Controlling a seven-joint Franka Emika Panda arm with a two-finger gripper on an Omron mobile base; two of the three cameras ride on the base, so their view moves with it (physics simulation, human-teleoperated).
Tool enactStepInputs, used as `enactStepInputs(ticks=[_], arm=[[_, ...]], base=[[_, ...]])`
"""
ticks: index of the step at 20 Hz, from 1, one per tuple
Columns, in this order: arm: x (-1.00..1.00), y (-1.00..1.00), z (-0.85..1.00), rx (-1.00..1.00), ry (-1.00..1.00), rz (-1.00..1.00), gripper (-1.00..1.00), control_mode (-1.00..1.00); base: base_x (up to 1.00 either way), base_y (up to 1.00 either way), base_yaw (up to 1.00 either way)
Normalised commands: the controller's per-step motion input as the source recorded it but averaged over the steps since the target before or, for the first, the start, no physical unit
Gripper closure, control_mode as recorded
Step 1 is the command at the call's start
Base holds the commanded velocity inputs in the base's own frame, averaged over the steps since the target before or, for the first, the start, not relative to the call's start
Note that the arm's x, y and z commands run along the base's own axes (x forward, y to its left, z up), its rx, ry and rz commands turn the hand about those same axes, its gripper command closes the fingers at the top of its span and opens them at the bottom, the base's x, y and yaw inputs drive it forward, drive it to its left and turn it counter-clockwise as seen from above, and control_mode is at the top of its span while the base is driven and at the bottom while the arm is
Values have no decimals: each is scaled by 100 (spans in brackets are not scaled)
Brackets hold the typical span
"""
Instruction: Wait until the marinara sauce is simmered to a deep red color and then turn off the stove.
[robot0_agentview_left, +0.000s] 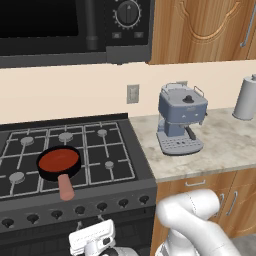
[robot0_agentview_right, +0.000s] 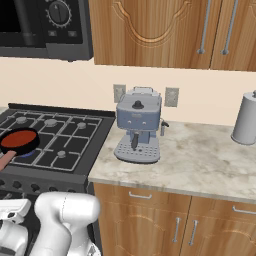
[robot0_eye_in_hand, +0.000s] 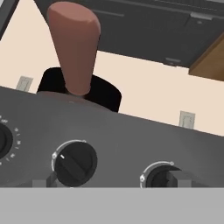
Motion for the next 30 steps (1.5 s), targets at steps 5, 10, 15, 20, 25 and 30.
enactStepInputs(ticks=[5, 10, 15, 20, 25, 30], arm=[[0, 11, 0, 0, 0, 0, -100, -100], [8, 21, 0, 0, 0, 0, -100, -100], [24, 12, 0, 0, 0, 0, -100, -100], [30, 1, 0, 2, 0, 0, -100, -100], [13, 17, -6, 0, 6, 0, -100, -100], [0, 12, -7, 0, 4, 0, -100, -100]], base=[[0, 0, 0], [0, 0, 0], [0, 0, 0], [0, 0, 0], [0, 0, 0], [0, 0, 0]])
